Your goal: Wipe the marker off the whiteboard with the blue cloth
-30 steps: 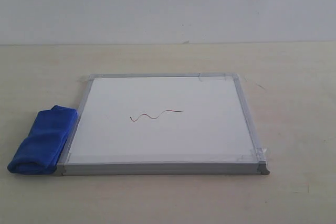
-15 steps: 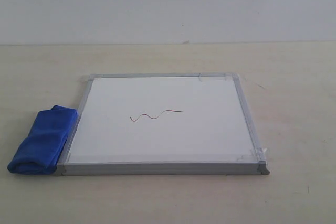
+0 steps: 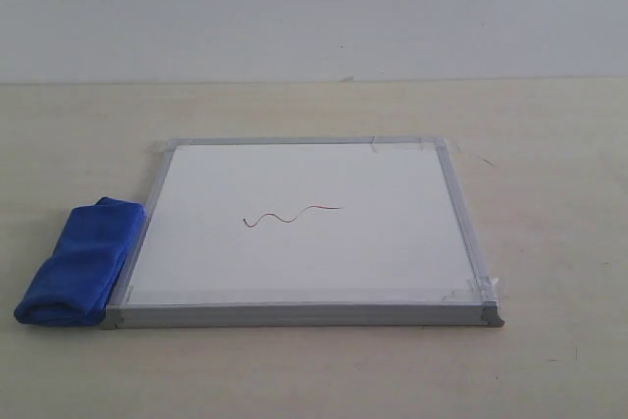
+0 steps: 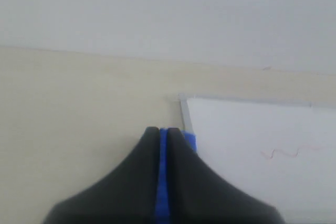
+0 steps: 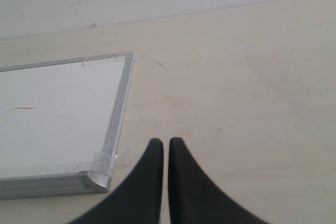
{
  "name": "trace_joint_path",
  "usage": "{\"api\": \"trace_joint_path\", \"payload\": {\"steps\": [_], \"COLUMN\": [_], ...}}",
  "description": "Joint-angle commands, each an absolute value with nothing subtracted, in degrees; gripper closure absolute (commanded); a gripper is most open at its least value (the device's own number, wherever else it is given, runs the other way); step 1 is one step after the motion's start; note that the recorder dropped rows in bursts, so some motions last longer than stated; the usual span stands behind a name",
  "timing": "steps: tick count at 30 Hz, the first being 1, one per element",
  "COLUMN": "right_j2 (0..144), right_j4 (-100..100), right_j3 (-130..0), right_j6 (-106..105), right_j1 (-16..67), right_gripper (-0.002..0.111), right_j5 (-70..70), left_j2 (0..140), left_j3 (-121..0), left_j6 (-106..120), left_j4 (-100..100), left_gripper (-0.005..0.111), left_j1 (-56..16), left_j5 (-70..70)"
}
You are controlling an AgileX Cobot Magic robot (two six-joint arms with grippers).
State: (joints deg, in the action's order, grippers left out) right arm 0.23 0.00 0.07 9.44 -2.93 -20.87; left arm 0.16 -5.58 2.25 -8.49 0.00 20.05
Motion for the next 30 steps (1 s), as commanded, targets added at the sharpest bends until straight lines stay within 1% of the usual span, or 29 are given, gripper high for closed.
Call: {"api": "trace_joint_path", "payload": {"steps": [1, 6, 14, 20, 24, 30], "right_j2": [0.0, 0.0, 0.0, 0.0, 0.0, 0.0], "right_j4": [0.0, 0.0, 0.0, 0.0, 0.0, 0.0], "right_j3": [0.0, 0.0, 0.0, 0.0, 0.0, 0.0], "right_j6": [9.1, 9.1, 9.1, 9.1, 9.1, 9.1], "right_j1": [-2.8, -2.8, -2.8, -2.8, -2.8, -2.8], "right_gripper": [0.108, 0.108, 0.108, 0.108, 0.108, 0.108], "right_j5": [-20.7, -20.7, -20.7, -20.7, -20.7, -20.7], "left_j2": [0.0, 0.0, 0.0, 0.8, 11.3, 34.3], "left_j3": [-15.7, -22.1, -23.0, -24.7, -30.2, -43.3], "left_j6": [2.2, 2.2, 2.2, 6.3, 11.1, 20.0], "left_j4": [-12.2, -14.5, -15.3, -27.0, -27.2, -27.2], "left_gripper": [0.102, 0.102, 0.102, 0.102, 0.102, 0.102], "left_j1": [0.0, 0.0, 0.0, 0.0, 0.0, 0.0], "left_j5": [22.9, 25.9, 24.7, 22.0, 26.5, 42.2]}}
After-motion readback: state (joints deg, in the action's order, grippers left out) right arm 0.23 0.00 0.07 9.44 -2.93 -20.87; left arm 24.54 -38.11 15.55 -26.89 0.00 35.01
